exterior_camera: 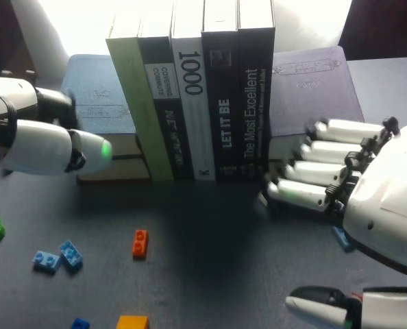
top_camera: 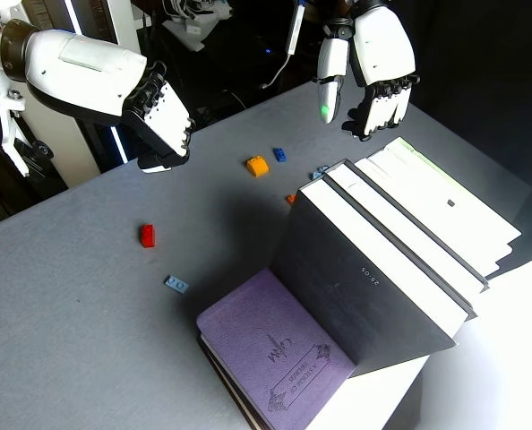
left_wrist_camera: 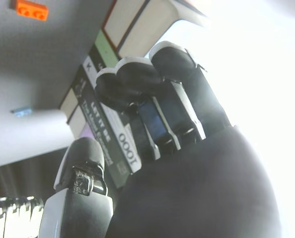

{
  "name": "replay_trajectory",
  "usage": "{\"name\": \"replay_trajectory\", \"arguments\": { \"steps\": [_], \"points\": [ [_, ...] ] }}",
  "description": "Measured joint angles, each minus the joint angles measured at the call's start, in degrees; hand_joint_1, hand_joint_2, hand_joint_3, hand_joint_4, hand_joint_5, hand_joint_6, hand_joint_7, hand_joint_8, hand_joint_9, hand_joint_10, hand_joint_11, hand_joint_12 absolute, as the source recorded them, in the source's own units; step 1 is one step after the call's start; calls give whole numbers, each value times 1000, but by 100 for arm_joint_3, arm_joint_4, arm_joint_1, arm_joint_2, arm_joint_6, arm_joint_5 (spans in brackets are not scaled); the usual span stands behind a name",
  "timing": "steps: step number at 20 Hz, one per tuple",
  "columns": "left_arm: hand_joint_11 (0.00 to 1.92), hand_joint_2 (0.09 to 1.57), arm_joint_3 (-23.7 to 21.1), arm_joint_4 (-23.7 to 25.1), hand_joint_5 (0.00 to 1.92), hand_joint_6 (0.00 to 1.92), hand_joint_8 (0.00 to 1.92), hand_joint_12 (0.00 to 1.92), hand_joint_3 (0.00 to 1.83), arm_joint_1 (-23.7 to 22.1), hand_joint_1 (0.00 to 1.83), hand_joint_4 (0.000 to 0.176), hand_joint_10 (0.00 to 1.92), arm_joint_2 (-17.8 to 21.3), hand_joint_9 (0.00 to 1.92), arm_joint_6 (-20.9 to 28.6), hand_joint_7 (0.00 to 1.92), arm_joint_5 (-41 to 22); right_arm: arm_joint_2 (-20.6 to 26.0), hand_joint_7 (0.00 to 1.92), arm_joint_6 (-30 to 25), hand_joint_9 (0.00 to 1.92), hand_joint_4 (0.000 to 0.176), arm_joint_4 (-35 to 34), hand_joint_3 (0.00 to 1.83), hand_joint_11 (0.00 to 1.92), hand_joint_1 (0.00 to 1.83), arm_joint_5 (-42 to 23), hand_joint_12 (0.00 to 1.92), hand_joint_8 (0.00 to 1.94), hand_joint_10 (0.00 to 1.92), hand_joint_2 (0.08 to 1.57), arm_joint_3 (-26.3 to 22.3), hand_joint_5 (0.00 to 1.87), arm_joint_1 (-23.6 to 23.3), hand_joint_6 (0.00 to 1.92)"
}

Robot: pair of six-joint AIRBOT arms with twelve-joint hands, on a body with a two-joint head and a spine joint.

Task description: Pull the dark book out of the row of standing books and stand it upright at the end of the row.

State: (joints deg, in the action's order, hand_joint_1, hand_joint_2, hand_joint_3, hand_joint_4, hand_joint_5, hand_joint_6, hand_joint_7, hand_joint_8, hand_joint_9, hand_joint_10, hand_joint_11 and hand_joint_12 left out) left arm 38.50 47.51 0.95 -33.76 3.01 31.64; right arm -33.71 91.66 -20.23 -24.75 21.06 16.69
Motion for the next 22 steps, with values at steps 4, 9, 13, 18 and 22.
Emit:
{"name": "replay_trajectory", "arguments": {
  "steps": [4, 9, 13, 18, 22],
  "points": [
    [0, 1201, 0, -4, 91, 1, 0, 451, 12, -2, 0, 41, 1, 0, 106, 0, 100, 0, 2, 227, 0, 192, 0, -13, 6, 0, 118, -44, 612, 5, 62, 1209, 0, 193, 0, 39],
    [0, 1204, 2, 4, 106, 3, 2, 529, 5, -2, 0, 36, 5, 0, 129, 0, 110, -4, -251, 188, 1099, 177, 0, -1056, 4, 0, 80, -546, 562, 0, 36, 1220, -28, 160, -2, 12],
    [0, 1210, 2, 4, 117, 6, 4, 554, 5, -2, 0, 33, 7, 0, 143, -42, 118, 0, -907, 161, 2332, 139, 0, -1744, 0, 0, 118, -1502, 422, 0, 10, 1209, -17, 120, -83, 0],
    [0, 1216, 0, -2, 111, 2, 3, 553, 6, -11, 0, 30, 7, 0, 146, -44, 120, 2, -1386, 129, 2540, 91, 0, -1823, 0, 0, 89, -2256, 95, 2, 4, 1197, 70, 54, -341, 3],
    [0, 1217, 2, -17, 110, 1, 2, 566, 5, -55, 0, 32, 2, 0, 144, -48, 125, 9, -1856, 116, 2284, 32, 3, -1880, 3, 0, 0, -2559, 0, 2, 0, 1214, 531, 261, -664, 74]
  ]
}}
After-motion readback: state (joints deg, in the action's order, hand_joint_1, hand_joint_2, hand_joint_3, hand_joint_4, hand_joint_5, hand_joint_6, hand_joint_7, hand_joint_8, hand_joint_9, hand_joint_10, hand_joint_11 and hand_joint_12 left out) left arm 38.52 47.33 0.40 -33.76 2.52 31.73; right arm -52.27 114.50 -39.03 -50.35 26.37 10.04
